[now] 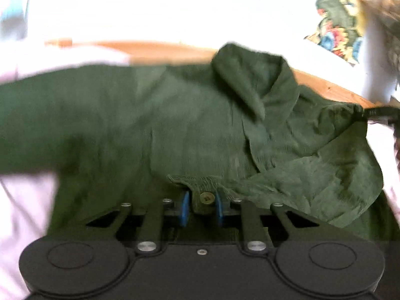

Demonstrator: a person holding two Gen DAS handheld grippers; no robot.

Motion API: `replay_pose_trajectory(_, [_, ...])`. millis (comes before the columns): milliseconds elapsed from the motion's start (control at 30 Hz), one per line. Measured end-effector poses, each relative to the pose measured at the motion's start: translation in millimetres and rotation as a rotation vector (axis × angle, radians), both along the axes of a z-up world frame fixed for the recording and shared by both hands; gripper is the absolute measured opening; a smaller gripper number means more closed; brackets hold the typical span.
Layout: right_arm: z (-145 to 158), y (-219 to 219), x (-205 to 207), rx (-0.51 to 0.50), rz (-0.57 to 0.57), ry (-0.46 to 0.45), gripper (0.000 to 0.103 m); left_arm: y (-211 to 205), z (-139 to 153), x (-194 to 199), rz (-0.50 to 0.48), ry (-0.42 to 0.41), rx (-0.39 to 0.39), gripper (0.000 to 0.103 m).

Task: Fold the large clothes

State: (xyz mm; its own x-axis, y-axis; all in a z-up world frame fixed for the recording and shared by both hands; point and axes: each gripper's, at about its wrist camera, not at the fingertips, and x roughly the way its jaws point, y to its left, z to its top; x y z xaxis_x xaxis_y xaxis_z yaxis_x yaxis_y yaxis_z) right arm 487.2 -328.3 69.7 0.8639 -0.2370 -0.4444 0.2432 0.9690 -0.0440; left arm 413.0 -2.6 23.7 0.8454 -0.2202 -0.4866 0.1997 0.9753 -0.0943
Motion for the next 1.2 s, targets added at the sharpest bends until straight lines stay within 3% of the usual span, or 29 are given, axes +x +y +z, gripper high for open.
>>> replay_pose_trajectory(100, [12.5,1.3,1.2,-0.098,-0.018,-0.044,0.009,-0.3,1.3,4.1,0.036,-0.039,0.057,0.022])
replay_pose_trajectory(200, [0.6,-5.4,19.5,-0.127,-0.034,0.033,0.01,-7.1,-22.9,23.2,0.003,0.036,0.109,0.021])
replay_pose_trajectory(267, [-6.1,-8.3,20.6,-0.099,-0.037,0.054,0.015,-8.8,-31.0,25.9,0.003,0.033,0.124,0.023])
replay_pose_trajectory(333, [-6.2,-9.0,5.6,-0.069,-0.066,0.016,0.04,-5.4,-26.8,24.5,0.006,0.042,0.09,0.033])
replay_pose_trajectory(367, [-6.4,-7.9,-4.5,-0.059,-0.064,0.001,0.057,-2.0,-23.8,23.1,0.019,0.043,0.062,0.038])
replay_pose_trajectory(400, [-7.1,-4.7,-15.3,-0.068,-0.049,-0.013,0.07,0.1,-21.1,22.9,0.032,0.043,0.04,0.051])
replay_pose_trajectory(433, [-9.4,0.7,-27.3,-0.101,-0.03,-0.027,0.075,4.2,-18.4,20.0,0.045,0.037,0.023,0.071])
replay_pose_trajectory(500, [-16.5,13.9,-46.0,-0.181,0.009,-0.047,0.094,6.4,-15.1,16.6,0.083,-0.013,0.006,0.086])
replay_pose_trajectory(567, [-29.9,32.8,-59.4,-0.307,0.031,-0.051,0.101,1.9,-13.6,14.5,0.098,-0.055,0.045,0.087])
replay_pose_trajectory(700, [-76.5,62.4,-66.4,-0.624,0.029,-0.024,0.102,-17.1,-25.8,31.7,0.173,0.014,0.212,0.086])
replay_pose_trajectory(767, [-99.1,59.8,-59.8,-0.695,0.011,0.012,0.102,-18.0,-36.2,40.5,0.183,0.056,0.234,0.087])
replay_pose_trajectory(867, [-107.0,45.1,-52.9,-0.574,-0.012,0.026,0.102,-18.4,-37.2,40.9,0.183,0.055,0.228,0.087])
replay_pose_trajectory(1000, [-98.3,46.8,-52.6,-0.534,-0.034,0.027,0.103,-5.6,-25.1,31.5,0.177,0.073,0.159,0.088])
replay_pose_trajectory(1100, [-79.3,51.2,-65.2,-0.475,-0.037,-0.016,0.103,16.3,-5.7,3.2,0.199,0.055,0.116,0.092])
replay_pose_trajectory(1200, [-63.3,71.5,-85.8,-0.44,0.027,-0.093,0.103,51.6,20.6,-38.7,0.24,-0.022,0.134,0.101])
